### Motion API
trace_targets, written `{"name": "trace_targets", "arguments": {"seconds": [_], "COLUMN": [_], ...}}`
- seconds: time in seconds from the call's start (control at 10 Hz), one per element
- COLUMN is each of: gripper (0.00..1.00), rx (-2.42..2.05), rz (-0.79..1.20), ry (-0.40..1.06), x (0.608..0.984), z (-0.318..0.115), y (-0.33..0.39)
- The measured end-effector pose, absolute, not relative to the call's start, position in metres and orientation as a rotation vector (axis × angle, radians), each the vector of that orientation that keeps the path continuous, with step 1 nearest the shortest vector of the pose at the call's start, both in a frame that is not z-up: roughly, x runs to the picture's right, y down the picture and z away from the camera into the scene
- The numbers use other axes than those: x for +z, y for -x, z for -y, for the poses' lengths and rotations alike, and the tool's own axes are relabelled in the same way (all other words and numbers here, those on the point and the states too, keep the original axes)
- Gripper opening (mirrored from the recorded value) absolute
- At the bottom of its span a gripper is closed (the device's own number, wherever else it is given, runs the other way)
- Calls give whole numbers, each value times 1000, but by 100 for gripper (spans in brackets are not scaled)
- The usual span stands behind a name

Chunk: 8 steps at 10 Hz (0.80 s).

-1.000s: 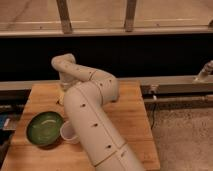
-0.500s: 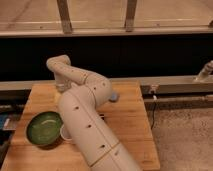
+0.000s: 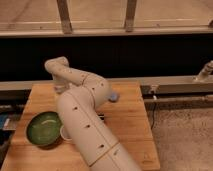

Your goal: Drag the pepper across the table

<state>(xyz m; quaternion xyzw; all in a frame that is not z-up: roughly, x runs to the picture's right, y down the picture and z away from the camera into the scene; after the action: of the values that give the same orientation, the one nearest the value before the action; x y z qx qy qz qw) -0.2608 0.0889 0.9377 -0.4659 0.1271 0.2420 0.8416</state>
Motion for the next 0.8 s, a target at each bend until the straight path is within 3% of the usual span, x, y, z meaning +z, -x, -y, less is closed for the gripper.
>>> {"name": "trace_targets", "arguments": {"seconds": [0.3,0.5,0.8], "gripper": [15,1,0], "rx": [509,507,550], "rz": [-266,-265,-230], "ry": [985,987,963], "x": [938,938,929], "z": [-89,-90,-75], "y": [261,262,252]}}
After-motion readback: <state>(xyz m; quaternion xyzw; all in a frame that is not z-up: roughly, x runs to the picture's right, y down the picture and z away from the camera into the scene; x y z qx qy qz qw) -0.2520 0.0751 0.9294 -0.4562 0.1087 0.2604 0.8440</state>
